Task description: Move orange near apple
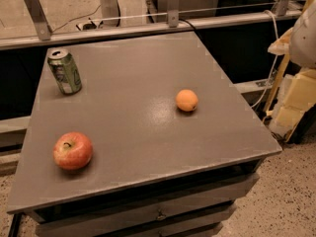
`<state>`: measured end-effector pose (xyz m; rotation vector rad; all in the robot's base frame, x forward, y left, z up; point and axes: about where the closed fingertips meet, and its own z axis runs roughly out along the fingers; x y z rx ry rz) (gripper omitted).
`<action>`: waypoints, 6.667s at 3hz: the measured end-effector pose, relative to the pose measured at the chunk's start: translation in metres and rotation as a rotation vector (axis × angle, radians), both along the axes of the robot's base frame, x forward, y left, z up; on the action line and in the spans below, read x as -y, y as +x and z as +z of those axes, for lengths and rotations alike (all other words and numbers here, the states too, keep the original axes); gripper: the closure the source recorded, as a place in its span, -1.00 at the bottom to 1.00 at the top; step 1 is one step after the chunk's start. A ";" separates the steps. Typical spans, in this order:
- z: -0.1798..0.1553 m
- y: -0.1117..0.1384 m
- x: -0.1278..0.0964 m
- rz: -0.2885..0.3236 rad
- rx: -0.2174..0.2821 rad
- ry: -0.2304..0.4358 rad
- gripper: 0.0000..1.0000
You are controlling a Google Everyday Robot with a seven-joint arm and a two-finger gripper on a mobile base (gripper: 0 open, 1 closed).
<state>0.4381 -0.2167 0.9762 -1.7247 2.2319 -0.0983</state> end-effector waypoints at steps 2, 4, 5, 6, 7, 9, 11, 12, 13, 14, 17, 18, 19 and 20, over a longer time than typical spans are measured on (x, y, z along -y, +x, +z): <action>-0.026 0.040 -0.022 0.020 0.007 0.009 -1.00; -0.081 0.092 -0.073 0.091 -0.038 0.049 -1.00; -0.098 0.105 -0.092 0.120 -0.050 0.090 -1.00; -0.113 0.112 -0.109 0.142 -0.070 0.118 -0.96; -0.121 0.114 -0.117 0.150 -0.086 0.128 -0.76; -0.146 0.116 -0.138 0.183 -0.153 0.140 -0.17; -0.109 0.113 -0.158 0.255 -0.094 0.216 0.89; -0.075 0.106 -0.185 0.346 -0.048 0.291 1.00; -0.079 0.091 -0.234 0.473 -0.084 0.304 1.00; -0.102 0.064 -0.280 0.606 -0.134 0.202 1.00; -0.128 0.032 -0.317 0.781 -0.203 0.142 0.66; -0.128 0.031 -0.319 0.783 -0.202 0.141 0.20; -0.127 0.030 -0.320 0.785 -0.200 0.141 -0.28; -0.127 0.030 -0.321 0.788 -0.198 0.140 -0.89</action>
Offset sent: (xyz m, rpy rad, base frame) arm 0.0824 0.0441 -0.0568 0.0183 -0.0007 0.0404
